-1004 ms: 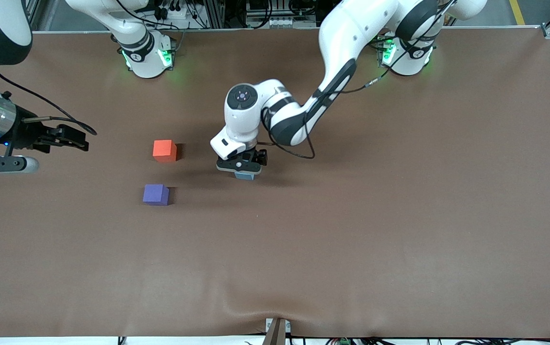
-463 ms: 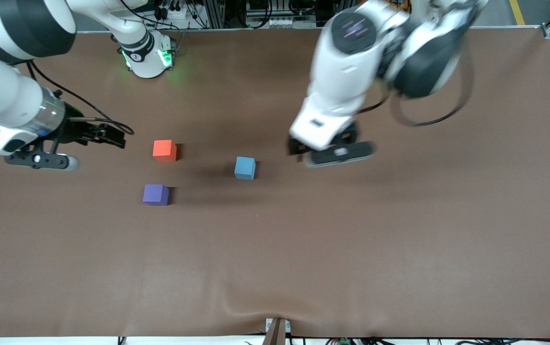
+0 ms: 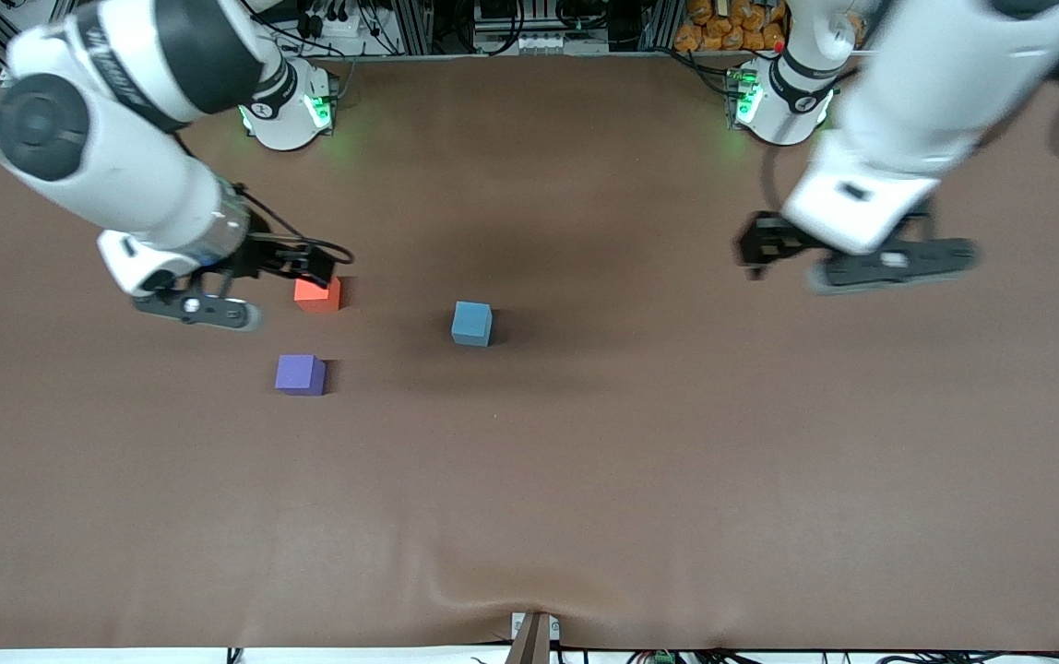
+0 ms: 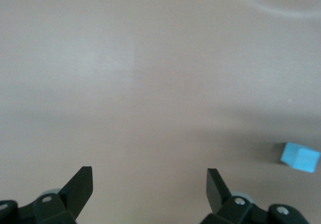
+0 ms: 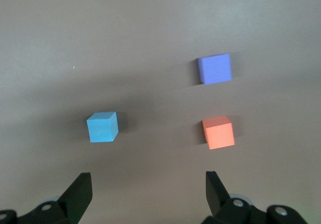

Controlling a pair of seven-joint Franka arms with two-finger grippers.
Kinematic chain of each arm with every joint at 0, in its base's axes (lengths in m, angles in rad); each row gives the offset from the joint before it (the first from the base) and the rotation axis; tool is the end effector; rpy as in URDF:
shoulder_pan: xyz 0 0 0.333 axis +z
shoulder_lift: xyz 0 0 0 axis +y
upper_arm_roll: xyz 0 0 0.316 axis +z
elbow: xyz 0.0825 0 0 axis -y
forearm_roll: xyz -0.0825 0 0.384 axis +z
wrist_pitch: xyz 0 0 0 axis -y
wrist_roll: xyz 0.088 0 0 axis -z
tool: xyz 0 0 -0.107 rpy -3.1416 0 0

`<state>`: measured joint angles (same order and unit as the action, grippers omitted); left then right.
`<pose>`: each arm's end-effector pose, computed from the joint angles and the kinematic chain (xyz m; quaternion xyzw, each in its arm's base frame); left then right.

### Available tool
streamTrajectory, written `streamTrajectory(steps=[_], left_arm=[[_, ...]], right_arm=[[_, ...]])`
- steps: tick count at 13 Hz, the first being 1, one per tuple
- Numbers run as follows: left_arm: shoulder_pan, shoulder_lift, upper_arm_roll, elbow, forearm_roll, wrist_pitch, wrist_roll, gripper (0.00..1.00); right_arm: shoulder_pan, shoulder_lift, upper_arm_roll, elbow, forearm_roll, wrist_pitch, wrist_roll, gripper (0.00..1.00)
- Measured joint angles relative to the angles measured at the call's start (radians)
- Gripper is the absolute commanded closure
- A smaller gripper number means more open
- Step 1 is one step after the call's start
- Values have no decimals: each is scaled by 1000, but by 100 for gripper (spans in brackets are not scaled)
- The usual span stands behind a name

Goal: Place blue block between orange and purple blocks
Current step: 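Grasp the light-blue block with the right gripper while the left gripper withdraws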

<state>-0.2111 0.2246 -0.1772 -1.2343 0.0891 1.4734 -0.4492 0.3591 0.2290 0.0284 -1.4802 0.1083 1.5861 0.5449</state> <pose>0.5755 -0.2083 0.6437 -0.9990 -0.0375 -0.0181 0.0190 0.5686 0.2425 0.5345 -0.9930 0.0827 0.0805 0.0235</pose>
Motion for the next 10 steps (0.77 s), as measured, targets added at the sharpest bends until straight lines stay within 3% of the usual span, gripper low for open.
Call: streamTrajectory(steps=[4, 10], left_arm=[[191, -89, 0, -106, -48, -1, 159, 0], [261, -177, -1, -234, -49, 3, 190, 0]], right_arm=[[92, 100, 0, -5, 1, 75, 1, 0], [233, 244, 0, -79, 2, 274, 11, 0]])
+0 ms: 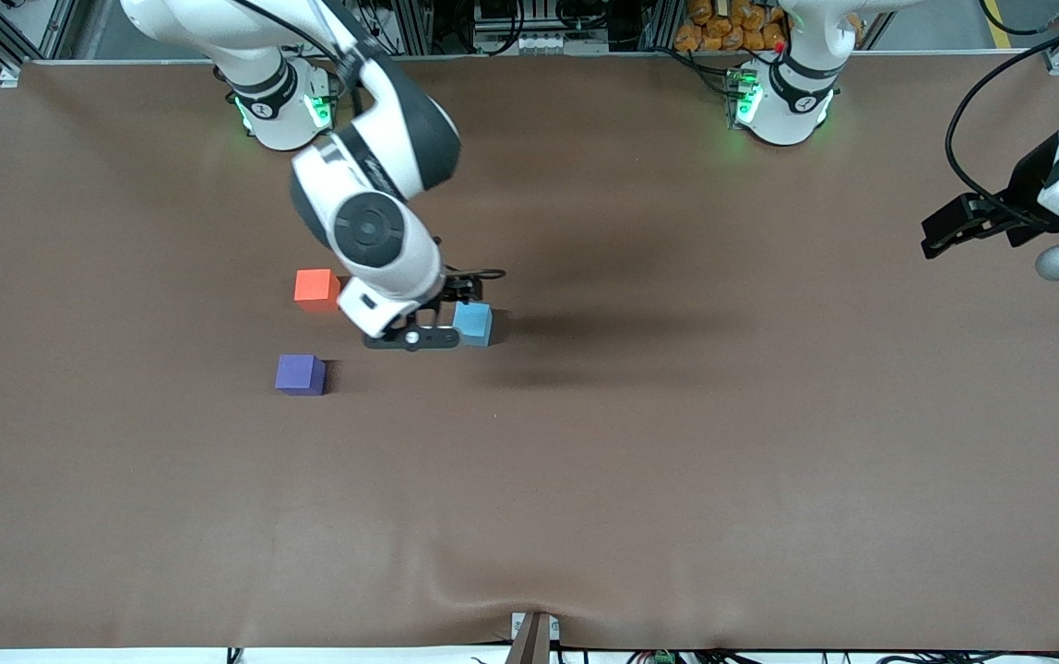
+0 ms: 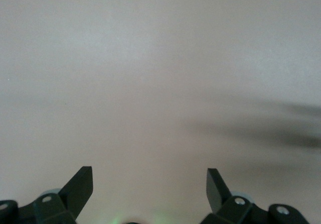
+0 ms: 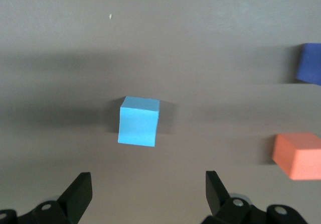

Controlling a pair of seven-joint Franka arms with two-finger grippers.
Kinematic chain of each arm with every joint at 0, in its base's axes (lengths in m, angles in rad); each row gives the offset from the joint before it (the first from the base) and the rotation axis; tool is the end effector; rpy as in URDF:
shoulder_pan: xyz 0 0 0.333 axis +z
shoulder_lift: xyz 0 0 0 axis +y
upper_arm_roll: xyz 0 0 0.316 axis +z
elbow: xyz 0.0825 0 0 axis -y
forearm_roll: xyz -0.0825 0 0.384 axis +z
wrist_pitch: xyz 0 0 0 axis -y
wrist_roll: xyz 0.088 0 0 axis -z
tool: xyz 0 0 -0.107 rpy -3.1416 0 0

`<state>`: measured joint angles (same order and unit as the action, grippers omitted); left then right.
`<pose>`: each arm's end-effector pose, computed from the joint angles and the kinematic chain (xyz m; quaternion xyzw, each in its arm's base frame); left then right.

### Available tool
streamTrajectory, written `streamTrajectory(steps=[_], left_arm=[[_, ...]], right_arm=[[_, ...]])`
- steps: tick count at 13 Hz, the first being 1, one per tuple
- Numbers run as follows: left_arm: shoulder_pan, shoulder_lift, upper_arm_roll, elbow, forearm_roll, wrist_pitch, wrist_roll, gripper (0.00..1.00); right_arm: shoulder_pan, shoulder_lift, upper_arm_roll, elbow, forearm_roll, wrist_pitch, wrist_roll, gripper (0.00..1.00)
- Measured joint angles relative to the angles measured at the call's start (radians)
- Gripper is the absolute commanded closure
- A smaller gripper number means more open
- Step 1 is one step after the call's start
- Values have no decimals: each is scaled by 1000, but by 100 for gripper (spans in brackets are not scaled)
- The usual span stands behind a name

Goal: Place blue block between orange and purple blocks
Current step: 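Grasp the light-blue block with the right gripper while the left gripper withdraws, then carry the light-blue block with the right gripper between orange and purple blocks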

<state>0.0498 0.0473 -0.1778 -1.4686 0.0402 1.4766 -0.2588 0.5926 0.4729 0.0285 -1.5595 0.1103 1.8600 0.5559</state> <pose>0.5561 -0.0642 0.6383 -0.9975 -0.0669 0.0159 0.0193 0.5385 0.3928 0.3597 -0.9946 -0.0112 0.1036 0.0004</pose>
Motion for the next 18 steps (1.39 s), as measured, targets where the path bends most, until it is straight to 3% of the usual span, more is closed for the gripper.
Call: streamTrajectory(steps=[3, 8, 15, 16, 17, 18], left_arm=[[11, -23, 0, -41, 0, 19, 3, 0], [16, -46, 0, -82, 0, 60, 25, 0], [16, -49, -6, -92, 0, 108, 38, 0], [16, -51, -6, -92, 0, 109, 43, 0], [16, -54, -7, -92, 0, 110, 45, 0], [16, -60, -9, -92, 0, 110, 46, 0]], right_arm=[[31, 13, 0, -95, 0, 124, 1, 0], [55, 60, -3, -122, 0, 207, 9, 0], [94, 106, -3, -241, 0, 446, 38, 0], [102, 115, -3, -242, -4, 458, 47, 13], [106, 121, -3, -242, -18, 465, 50, 67], [108, 124, -4, -242, -40, 467, 51, 94]])
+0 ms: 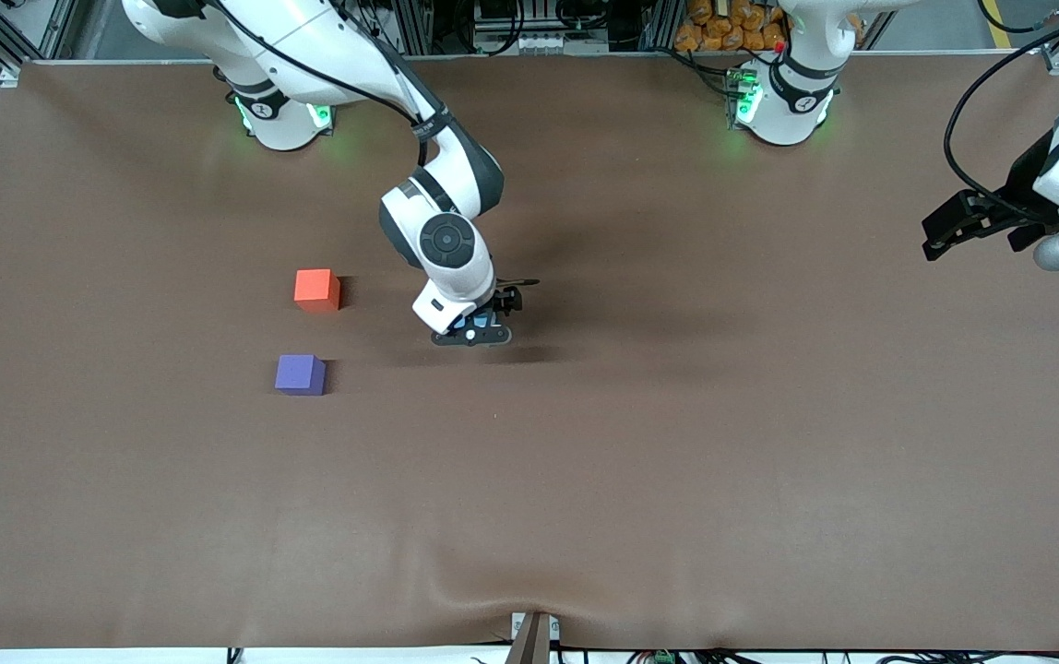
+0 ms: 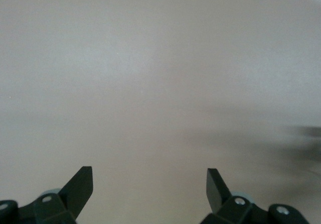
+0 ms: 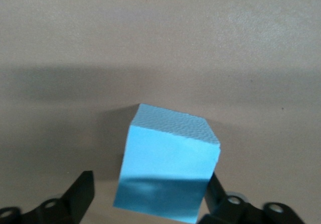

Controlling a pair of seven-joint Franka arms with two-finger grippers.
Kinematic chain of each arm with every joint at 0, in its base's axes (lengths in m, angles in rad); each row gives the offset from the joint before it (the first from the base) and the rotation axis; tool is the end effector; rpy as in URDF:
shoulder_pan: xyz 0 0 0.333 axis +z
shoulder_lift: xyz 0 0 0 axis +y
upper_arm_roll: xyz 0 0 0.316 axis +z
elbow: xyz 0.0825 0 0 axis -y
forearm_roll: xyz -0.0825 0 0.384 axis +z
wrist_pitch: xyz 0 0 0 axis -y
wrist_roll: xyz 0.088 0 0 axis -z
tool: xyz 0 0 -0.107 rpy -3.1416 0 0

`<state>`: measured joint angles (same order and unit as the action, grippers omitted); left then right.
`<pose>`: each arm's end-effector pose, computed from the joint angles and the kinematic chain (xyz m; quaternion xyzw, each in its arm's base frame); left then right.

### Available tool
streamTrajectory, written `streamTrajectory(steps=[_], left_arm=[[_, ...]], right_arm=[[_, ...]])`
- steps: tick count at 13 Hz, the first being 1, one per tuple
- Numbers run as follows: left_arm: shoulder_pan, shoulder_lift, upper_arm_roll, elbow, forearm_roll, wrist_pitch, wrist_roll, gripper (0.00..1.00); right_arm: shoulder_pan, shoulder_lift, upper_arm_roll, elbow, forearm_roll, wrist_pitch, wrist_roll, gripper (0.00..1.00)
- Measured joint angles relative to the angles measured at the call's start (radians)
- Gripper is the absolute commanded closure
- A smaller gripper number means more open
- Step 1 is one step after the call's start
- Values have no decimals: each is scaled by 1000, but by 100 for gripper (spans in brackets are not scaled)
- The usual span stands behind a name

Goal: Place blue block between orange and purple blocks
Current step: 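Carry the light-blue block with the right gripper between orange and purple blocks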

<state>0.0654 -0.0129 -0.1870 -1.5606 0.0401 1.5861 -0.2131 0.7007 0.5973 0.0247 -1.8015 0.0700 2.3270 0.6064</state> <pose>0.5489 -0.0635 0.6378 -0.9985 -0.0458 -0.0224 0.0178 0.4837 0.4291 0.2080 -0.9983 -0.0326 0.0477 0.0027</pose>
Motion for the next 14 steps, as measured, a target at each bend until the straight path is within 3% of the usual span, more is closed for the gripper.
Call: streamTrajectory(steps=[1, 5, 7, 10, 14], left_arm=[[0, -6, -1, 0, 0, 0, 2, 0], [1, -14, -1, -1, 0, 0, 18, 0], [2, -14, -1, -3, 0, 2, 18, 0], [4, -13, 2, -11, 0, 14, 18, 0], [13, -11, 7, -15, 0, 36, 19, 0]], right_arm=[[0, 0, -1, 0, -18, 0, 1, 100], [-1, -20, -8, 25, -32, -25, 5, 100], [-20, -68, -21, 61, -33, -158, -5, 100], [-126, -177, -27, 76, -33, -347, -178, 100], [-286, -277, -31, -28, -33, -369, -418, 100]])
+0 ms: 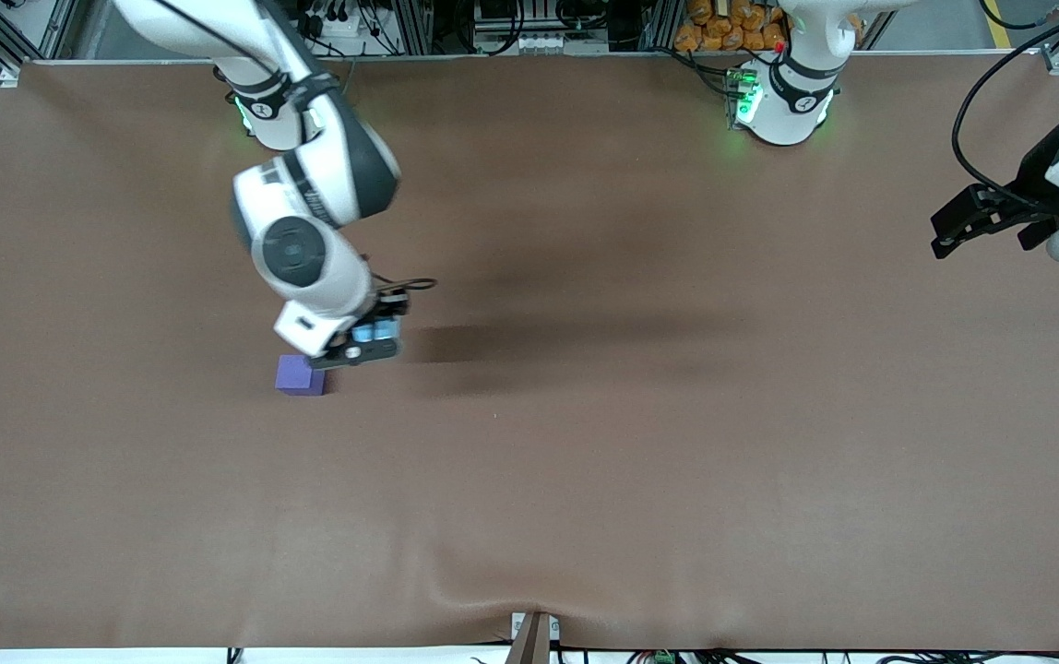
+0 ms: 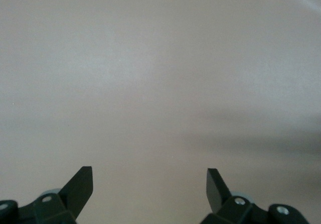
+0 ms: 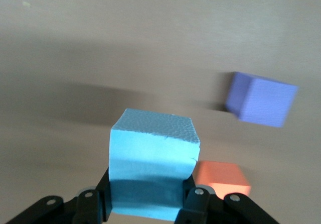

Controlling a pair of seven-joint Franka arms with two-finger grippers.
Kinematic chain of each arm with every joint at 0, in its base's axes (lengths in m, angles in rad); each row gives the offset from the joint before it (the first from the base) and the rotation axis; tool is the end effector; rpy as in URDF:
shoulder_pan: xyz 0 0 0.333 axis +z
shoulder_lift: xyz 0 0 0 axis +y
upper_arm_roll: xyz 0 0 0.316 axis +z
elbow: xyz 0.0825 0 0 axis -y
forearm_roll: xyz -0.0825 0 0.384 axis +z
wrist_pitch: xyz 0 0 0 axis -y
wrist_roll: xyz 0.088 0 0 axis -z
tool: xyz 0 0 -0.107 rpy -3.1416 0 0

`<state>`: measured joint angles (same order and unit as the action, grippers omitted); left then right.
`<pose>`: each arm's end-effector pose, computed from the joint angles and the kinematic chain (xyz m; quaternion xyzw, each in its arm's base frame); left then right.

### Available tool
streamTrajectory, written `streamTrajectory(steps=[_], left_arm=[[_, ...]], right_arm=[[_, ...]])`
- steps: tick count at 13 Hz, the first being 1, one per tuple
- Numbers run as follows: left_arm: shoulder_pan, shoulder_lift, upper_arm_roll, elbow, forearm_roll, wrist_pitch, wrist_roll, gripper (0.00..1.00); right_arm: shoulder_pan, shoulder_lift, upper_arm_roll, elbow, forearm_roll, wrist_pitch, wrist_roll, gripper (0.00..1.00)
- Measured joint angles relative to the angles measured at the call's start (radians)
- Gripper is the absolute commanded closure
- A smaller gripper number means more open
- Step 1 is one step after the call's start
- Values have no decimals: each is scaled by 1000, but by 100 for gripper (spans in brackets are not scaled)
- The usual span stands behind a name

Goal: Place blue block between orange and purple blocks
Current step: 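Carry the light-blue block with the right gripper between orange and purple blocks, then lower the light-blue block between the blocks and open the right gripper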

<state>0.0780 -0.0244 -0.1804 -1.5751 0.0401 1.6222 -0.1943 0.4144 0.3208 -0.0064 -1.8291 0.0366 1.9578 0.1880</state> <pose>0.5500 -0.0537 0.6406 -0.9981 -0.0455 -0.0384 0.0167 0.5593 0.2446 0.3440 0.9902 0.1009 -0.0961 0.0136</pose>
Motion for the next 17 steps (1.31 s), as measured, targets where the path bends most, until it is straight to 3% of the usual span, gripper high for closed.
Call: streamTrajectory(steps=[3, 7, 11, 17], left_arm=[[9, 6, 1, -2, 0, 15, 0, 0], [11, 4, 2, -2, 0, 23, 15, 0], [29, 3, 2, -2, 0, 24, 40, 0], [30, 3, -3, -2, 0, 24, 41, 0]], right_arm=[[-83, -41, 0, -89, 0, 17, -120, 100], [-114, -58, 0, -157, 0, 49, -155, 100], [-193, -61, 0, -260, 0, 160, -241, 100], [-204, -62, 0, -289, 0, 194, -251, 100]])
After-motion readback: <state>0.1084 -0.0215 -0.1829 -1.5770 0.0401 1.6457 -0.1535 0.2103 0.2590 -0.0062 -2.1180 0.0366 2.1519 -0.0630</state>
